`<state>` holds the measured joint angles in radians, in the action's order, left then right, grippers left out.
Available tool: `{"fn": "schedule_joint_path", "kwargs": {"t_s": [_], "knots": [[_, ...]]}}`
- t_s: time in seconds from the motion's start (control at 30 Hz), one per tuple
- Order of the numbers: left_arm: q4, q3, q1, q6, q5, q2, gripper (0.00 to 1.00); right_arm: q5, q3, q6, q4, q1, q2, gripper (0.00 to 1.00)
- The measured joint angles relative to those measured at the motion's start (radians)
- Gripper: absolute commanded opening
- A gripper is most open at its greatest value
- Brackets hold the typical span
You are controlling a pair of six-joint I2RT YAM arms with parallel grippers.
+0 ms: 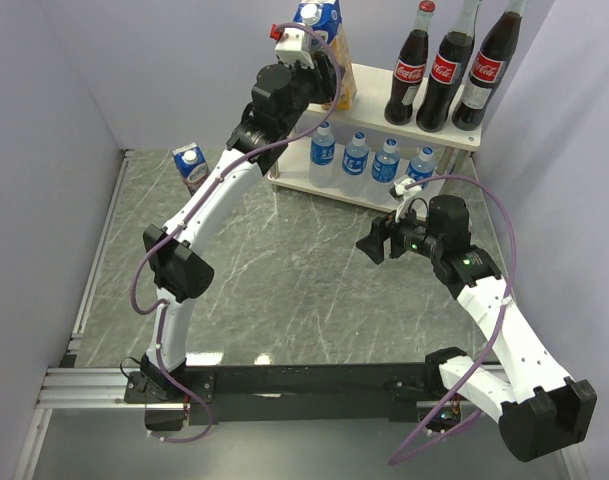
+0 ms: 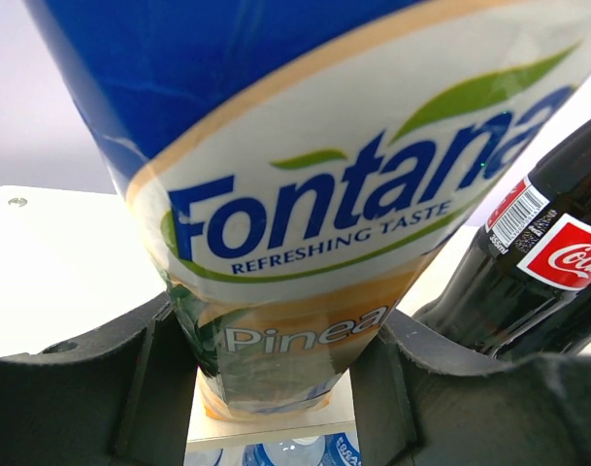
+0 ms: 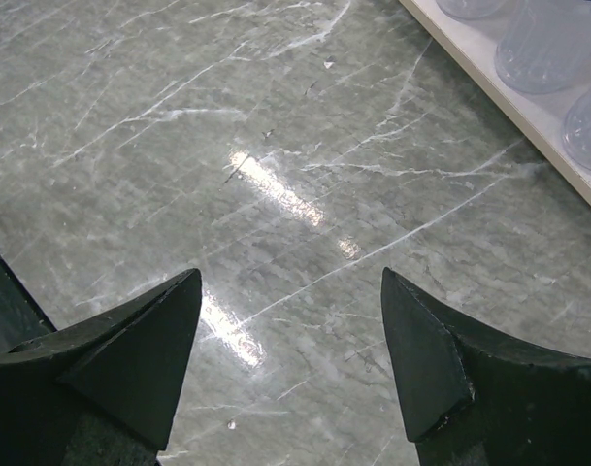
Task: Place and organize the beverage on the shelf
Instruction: Place the drink on the shelf.
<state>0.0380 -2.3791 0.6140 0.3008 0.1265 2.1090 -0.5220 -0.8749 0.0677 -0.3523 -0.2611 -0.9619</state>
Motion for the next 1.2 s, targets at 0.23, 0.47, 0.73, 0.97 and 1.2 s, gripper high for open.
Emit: {"fn": "schedule_joint_path", "kwargs": {"t_s": [0.23, 0.47, 0.73, 0.97, 1.2], "knots": [[0.0, 0.0, 0.0, -0.001, -0.005, 0.0, 0.38, 0.0, 0.0, 0.0, 0.0, 0.0, 0.0, 0.8], [0.0, -0.008, -0.001, -0.003, -0.014, 0.009, 0.4, -0.003, 0.0, 0.0, 0.0, 0.0, 0.0, 0.8], [-0.004, -0.017, -0.002, -0.01, -0.029, 0.018, 0.42, -0.003, 0.0, 0.0, 0.0, 0.0, 0.0, 0.8], [-0.004, -0.021, -0.002, -0.018, -0.035, 0.024, 0.46, -0.003, 0.0, 0.0, 0.0, 0.0, 0.0, 0.8], [-0.005, -0.028, -0.002, -0.026, -0.045, 0.031, 0.51, -0.003, 0.0, -0.001, 0.0, 0.0, 0.0, 0.8]]}}
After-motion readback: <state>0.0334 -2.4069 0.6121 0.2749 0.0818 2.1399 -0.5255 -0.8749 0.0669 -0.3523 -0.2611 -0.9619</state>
